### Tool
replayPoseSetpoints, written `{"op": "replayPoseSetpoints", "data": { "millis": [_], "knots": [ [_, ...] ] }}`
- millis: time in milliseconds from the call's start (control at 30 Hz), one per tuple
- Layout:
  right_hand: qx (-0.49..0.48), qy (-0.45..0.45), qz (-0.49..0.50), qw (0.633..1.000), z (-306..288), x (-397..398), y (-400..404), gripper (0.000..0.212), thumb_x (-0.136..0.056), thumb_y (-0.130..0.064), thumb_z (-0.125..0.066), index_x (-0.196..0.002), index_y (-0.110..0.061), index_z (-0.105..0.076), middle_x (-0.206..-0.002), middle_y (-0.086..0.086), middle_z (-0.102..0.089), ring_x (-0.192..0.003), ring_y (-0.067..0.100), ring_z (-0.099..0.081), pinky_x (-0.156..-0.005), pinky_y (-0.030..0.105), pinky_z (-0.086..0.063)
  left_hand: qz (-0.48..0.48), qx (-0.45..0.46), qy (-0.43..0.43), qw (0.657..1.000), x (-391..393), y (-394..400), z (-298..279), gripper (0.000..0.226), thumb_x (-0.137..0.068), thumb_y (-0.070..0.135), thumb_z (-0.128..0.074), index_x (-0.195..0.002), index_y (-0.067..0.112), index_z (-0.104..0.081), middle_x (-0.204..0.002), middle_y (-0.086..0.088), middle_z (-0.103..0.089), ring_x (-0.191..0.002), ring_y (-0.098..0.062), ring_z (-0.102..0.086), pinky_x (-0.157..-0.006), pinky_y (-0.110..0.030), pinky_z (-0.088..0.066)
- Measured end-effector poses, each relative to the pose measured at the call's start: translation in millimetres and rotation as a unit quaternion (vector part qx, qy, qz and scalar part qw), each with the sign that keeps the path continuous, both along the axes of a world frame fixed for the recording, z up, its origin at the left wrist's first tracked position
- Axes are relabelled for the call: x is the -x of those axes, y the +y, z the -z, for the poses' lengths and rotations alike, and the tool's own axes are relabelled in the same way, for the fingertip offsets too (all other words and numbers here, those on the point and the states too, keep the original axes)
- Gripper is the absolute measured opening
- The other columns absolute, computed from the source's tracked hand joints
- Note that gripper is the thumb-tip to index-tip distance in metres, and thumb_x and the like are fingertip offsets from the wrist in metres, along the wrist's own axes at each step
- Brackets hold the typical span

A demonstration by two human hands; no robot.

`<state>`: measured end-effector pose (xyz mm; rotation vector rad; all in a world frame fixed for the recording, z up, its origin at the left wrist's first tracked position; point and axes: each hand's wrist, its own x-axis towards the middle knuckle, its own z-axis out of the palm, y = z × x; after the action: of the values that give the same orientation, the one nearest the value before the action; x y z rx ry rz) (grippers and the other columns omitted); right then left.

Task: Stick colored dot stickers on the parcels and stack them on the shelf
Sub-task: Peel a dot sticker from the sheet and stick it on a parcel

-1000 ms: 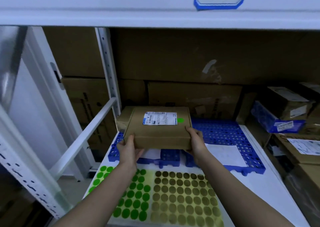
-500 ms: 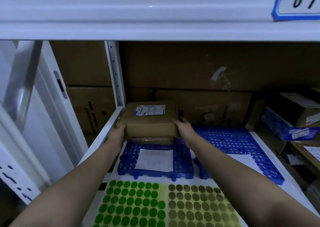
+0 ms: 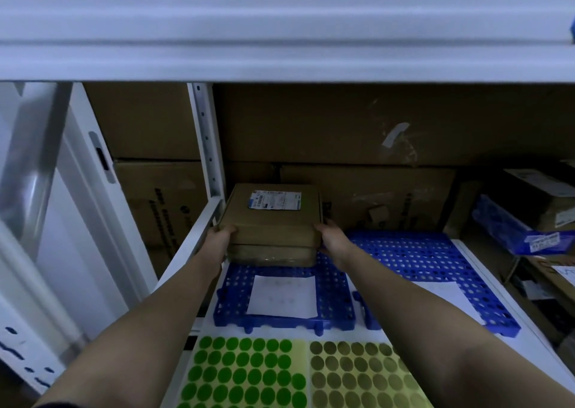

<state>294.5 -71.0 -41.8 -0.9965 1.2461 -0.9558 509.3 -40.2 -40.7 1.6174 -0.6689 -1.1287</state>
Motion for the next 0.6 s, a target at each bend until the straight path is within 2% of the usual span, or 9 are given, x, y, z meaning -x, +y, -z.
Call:
{"op": "replayPoseSetpoints", "data": {
  "millis": [133,267,367,500,600],
  "knots": [
    [-0.005,0.015,-0.007,1.000,-6.8,-2.3,-5.1,0.054,-0.103,-0.022,-0.039,-0.152,-0.015,-0.019,-0.145,0.012,-0.042,-0.128,0.030,-0.045,-0.089,0.034,-0.040,0.012,-0.001,0.005,1.000,-0.8,-1.1,2.4,0.056,-0.094,0.021,-0.051,-0.145,0.015,-0.031,-0.142,-0.013,-0.041,-0.127,-0.032,-0.040,-0.088,-0.035,-0.035],
    [-0.012,0.038,-0.012,0.999,-8.9,-4.1,-8.8,0.053,-0.103,-0.022,-0.038,-0.152,-0.015,-0.018,-0.147,0.011,-0.040,-0.130,0.029,-0.042,-0.086,0.031,-0.036,0.011,-0.014,0.005,1.000,-4.9,-6.2,4.7,0.057,-0.094,0.017,-0.051,-0.147,0.015,-0.029,-0.143,-0.014,-0.040,-0.129,-0.033,-0.040,-0.099,-0.040,-0.037],
    [-0.016,0.042,-0.009,0.999,-6.5,-1.8,-10.6,0.052,-0.104,-0.020,-0.036,-0.152,-0.014,-0.017,-0.147,0.012,-0.039,-0.131,0.029,-0.041,-0.085,0.030,-0.034,0.023,-0.019,-0.002,1.000,-4.8,-9.2,6.0,0.055,-0.094,0.013,-0.049,-0.146,0.015,-0.031,-0.142,-0.015,-0.041,-0.128,-0.033,-0.041,-0.097,-0.040,-0.037],
    [-0.030,0.047,-0.003,0.998,-2.3,-2.2,-9.5,0.051,-0.103,-0.020,-0.036,-0.152,-0.020,-0.019,-0.145,0.011,-0.041,-0.124,0.030,-0.045,-0.085,0.035,-0.037,0.033,-0.018,-0.001,0.999,-6.3,-12.4,11.8,0.058,-0.094,0.010,-0.049,-0.147,0.016,-0.028,-0.144,-0.015,-0.039,-0.128,-0.033,-0.041,-0.101,-0.042,-0.036],
    [-0.040,0.031,0.004,0.999,-1.1,-3.4,-6.5,0.052,-0.103,-0.021,-0.037,-0.151,-0.027,-0.018,-0.144,0.011,-0.041,-0.122,0.030,-0.046,-0.085,0.038,-0.040,0.043,-0.010,-0.001,0.999,-5.7,-11.1,15.1,0.060,-0.094,0.012,-0.050,-0.148,0.016,-0.025,-0.143,-0.014,-0.039,-0.128,-0.032,-0.040,-0.095,-0.037,-0.035]
  ]
}}
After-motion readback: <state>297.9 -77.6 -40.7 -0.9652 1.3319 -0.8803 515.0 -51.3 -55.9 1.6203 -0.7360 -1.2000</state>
